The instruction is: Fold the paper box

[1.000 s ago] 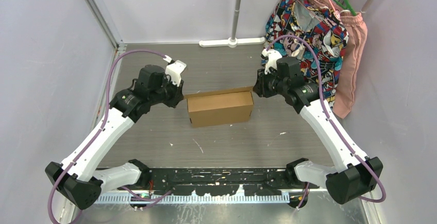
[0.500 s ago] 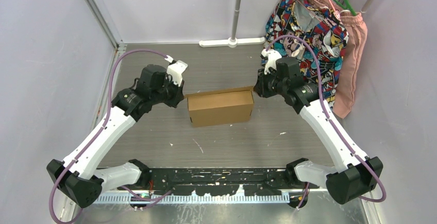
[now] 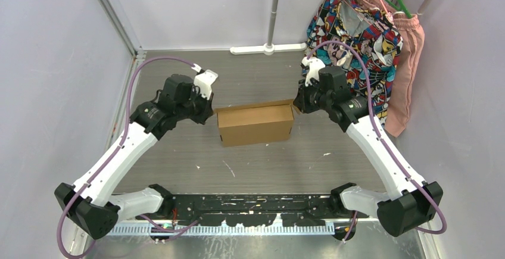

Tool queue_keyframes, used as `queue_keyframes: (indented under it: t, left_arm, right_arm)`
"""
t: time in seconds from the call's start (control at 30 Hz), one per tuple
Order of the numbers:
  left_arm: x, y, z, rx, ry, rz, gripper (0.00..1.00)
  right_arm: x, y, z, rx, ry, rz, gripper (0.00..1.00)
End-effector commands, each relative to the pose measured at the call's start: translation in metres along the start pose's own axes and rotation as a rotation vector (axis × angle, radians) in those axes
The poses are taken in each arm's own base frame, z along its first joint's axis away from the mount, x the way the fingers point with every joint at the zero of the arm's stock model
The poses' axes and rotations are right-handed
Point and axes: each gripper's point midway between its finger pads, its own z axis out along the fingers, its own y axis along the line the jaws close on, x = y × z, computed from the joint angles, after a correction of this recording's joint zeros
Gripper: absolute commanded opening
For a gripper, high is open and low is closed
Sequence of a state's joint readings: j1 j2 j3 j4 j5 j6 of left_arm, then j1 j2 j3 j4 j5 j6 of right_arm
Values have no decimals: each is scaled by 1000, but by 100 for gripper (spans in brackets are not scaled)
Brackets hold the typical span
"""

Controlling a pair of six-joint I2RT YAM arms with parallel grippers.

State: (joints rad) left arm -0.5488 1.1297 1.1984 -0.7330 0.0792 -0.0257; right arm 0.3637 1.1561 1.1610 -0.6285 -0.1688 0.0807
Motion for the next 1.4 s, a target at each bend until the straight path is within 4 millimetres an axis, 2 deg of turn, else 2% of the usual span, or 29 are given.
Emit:
queue_keyframes:
  t: [0.0, 0.43, 0.8, 1.37]
  left_arm:
    - [-16, 4, -7, -26, -40, -8, 8]
    - [-16, 9, -4, -60, -14, -26, 9]
    - [-16, 11, 0, -72, 19, -56, 2]
    - [-25, 9, 2, -74, 76, -109, 0]
  right_arm:
    - [-19, 1, -8, 4, -82, -14, 12]
    - [-18, 3, -6, 0, -61, 7, 10]
    - [-17, 3, -4, 14, -32, 31, 9]
    - [-17, 5, -5, 35, 21, 53, 8]
